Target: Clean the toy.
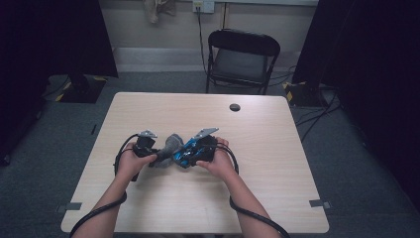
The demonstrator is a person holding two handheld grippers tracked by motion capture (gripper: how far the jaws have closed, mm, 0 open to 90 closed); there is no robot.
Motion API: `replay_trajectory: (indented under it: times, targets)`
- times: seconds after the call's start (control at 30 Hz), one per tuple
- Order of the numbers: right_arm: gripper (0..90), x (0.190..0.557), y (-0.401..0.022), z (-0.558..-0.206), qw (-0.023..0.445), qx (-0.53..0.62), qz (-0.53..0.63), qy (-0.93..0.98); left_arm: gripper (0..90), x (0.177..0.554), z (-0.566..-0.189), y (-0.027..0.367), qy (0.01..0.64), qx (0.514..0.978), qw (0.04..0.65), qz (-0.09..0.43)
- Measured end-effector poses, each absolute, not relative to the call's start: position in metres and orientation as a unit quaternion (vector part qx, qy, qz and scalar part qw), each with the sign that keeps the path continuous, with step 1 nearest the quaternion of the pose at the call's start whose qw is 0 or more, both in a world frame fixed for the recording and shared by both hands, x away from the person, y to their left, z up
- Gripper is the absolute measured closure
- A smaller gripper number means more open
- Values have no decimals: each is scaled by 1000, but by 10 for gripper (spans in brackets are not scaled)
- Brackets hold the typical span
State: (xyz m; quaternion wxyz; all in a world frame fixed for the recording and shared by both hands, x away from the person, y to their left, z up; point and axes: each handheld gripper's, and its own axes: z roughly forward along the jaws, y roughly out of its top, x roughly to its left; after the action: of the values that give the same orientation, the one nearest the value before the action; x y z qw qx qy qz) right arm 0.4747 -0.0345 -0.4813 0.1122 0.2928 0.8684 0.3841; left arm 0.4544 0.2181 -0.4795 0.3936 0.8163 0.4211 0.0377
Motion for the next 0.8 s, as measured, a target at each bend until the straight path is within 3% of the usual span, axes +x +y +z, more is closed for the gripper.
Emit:
replay_trajectory:
  times: [0.8]
  targets:
    - [132,474,-33,-481,116,294,381,869,713,432,-481,230,420,813,401,35]
